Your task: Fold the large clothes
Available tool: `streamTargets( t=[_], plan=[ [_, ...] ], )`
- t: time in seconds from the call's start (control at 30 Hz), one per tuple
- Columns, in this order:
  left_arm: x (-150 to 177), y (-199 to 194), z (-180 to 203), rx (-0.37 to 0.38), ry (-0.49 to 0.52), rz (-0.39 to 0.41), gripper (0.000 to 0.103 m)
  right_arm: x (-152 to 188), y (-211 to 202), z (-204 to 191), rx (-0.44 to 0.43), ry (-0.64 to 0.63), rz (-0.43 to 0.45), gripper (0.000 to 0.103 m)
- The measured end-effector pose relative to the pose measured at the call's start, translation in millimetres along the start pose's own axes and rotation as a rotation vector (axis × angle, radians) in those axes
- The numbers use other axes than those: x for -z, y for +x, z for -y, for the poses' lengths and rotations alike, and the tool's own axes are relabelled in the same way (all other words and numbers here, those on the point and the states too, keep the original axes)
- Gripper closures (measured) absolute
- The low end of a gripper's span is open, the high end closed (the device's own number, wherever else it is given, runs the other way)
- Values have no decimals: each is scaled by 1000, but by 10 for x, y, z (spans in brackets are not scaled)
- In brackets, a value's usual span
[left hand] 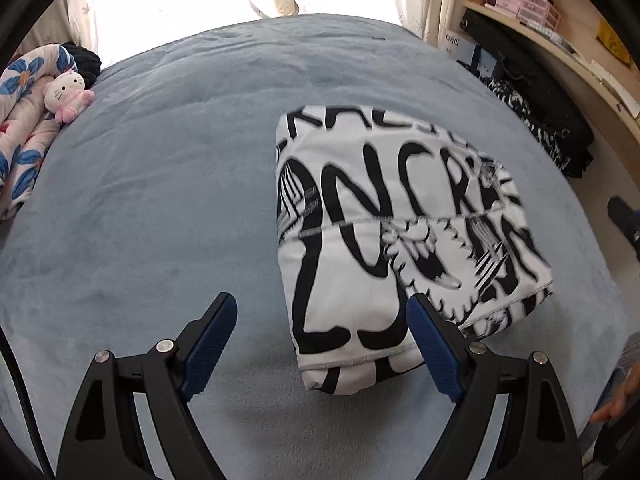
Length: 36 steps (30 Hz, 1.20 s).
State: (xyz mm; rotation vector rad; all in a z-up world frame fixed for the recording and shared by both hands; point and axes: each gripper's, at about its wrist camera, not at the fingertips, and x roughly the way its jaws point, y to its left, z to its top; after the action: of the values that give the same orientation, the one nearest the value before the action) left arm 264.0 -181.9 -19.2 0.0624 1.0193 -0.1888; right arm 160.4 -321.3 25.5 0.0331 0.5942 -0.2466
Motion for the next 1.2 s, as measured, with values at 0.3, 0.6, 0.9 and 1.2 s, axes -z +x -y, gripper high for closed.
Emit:
streamTargets(
  t=[0.3,0.6,0.9,1.2],
  plan=[
    [-418,-63,-57,121,-29,-19,17,-481,494,-25,-136,-93,-216,23],
    [-472,778,-169,318,-117,-197,17,-142,1549,399,-324,-39,-532,23],
    [-335,1325,-286,481,-178,-217,16,522,2377,679,-612,151,-753,23],
    [-191,1778,-131,651,-243,-227,9,637,2615,472,-821,194,-712,22]
  ],
)
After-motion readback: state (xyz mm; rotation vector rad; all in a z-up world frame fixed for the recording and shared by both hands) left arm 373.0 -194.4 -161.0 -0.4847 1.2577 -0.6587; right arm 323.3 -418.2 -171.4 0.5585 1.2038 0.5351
